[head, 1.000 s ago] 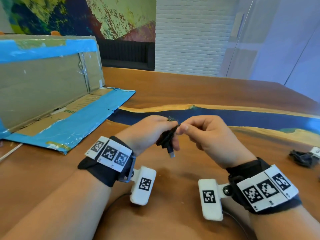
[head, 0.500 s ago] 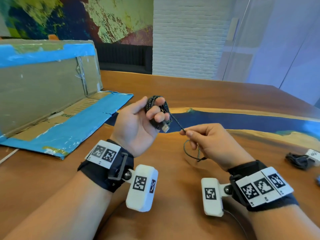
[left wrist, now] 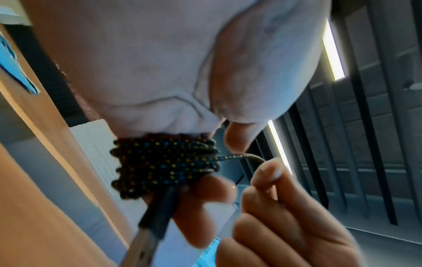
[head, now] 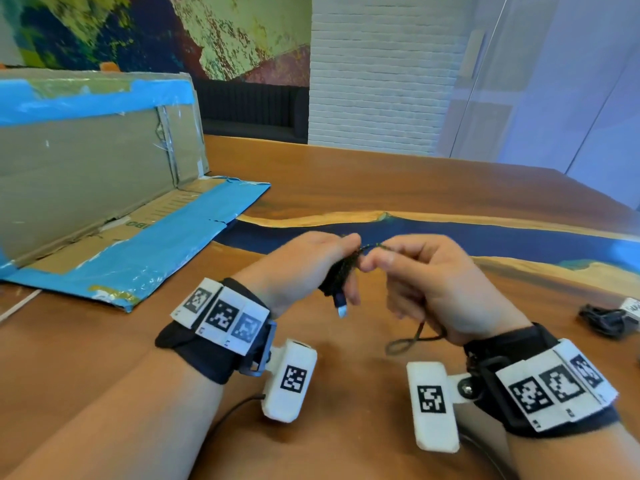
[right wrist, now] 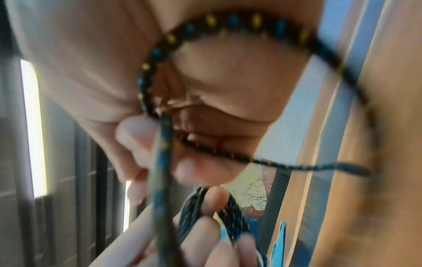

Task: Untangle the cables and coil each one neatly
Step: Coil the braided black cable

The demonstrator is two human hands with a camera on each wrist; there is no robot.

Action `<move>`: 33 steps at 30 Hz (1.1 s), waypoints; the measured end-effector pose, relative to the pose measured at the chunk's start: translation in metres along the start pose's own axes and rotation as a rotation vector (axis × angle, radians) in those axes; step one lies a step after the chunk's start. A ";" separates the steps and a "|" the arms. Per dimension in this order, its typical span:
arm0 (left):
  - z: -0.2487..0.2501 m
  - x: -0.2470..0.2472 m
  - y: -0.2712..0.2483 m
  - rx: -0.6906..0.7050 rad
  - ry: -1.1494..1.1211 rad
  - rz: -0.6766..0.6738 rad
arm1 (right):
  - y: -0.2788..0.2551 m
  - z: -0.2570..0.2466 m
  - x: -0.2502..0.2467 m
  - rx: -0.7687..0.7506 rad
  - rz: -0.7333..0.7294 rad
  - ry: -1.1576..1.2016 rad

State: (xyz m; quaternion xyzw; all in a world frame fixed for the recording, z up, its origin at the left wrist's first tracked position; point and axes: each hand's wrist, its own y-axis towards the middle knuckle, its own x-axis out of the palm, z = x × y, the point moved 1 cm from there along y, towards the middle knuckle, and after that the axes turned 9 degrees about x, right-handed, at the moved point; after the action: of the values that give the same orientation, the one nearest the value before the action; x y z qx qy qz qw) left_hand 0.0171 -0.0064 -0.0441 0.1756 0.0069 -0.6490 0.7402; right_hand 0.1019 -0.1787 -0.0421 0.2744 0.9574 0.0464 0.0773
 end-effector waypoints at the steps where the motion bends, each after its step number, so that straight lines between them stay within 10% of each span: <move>1: 0.001 0.002 -0.002 -0.014 -0.020 -0.082 | 0.001 0.001 -0.008 -0.014 0.089 0.056; 5: 0.006 0.000 -0.007 0.035 -0.266 -0.129 | 0.007 0.017 -0.035 0.030 0.322 0.121; 12: 0.013 -0.027 0.003 0.151 -0.949 0.406 | 0.009 0.028 -0.046 0.310 0.234 0.173; 19: -0.001 -0.065 0.007 0.270 -1.081 0.825 | 0.007 0.033 -0.068 0.316 0.479 0.177; 33: 0.002 -0.040 0.010 0.134 -0.707 0.547 | 0.010 0.018 -0.054 0.128 0.659 -0.428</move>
State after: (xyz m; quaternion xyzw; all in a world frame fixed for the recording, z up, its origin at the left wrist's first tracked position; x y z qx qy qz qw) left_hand 0.0198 0.0321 -0.0302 -0.0141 -0.3351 -0.4485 0.8285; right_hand 0.1553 -0.1985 -0.0517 0.5748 0.7811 -0.0494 0.2388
